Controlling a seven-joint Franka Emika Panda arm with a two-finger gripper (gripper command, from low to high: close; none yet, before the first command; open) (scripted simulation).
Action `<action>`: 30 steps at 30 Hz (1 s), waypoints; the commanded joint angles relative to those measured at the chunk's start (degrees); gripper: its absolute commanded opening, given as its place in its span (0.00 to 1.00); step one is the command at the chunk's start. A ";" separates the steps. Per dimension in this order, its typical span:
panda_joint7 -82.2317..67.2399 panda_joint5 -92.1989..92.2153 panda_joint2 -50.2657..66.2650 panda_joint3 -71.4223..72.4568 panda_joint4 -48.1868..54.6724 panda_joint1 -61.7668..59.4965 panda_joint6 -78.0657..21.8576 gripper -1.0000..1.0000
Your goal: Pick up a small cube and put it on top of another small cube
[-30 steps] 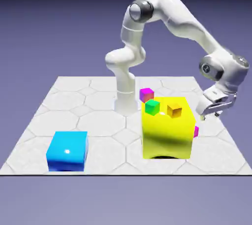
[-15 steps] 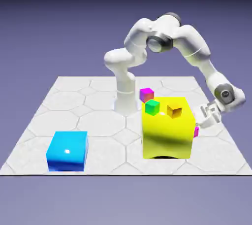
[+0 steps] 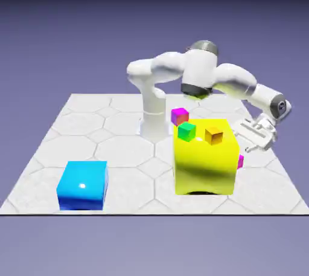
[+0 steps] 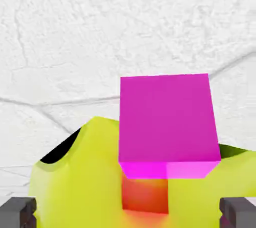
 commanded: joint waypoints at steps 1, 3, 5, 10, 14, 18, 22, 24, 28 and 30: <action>-1.12 -2.50 1.43 1.15 -0.76 -1.35 -0.54 0.50; -1.06 -7.01 3.56 -0.37 -1.99 -3.79 0.03 0.50; -1.30 -9.58 4.11 -2.69 -3.61 -5.93 2.00 0.50; -0.50 -2.92 2.97 2.21 -0.17 -0.10 -1.65 0.00; -3.30 4.13 -4.56 -0.13 -2.70 3.52 2.63 0.00; -6.56 11.10 -12.87 -2.69 -5.48 6.65 6.97 0.00; -9.82 18.07 -21.18 -5.24 -8.26 9.78 11.32 0.00; -11.45 21.56 -25.33 -6.51 -9.65 11.34 13.49 0.00; -14.71 28.53 -33.64 -9.07 -12.43 14.47 17.84 0.00; -16.34 32.01 -37.79 -10.34 -13.82 16.04 20.01 0.00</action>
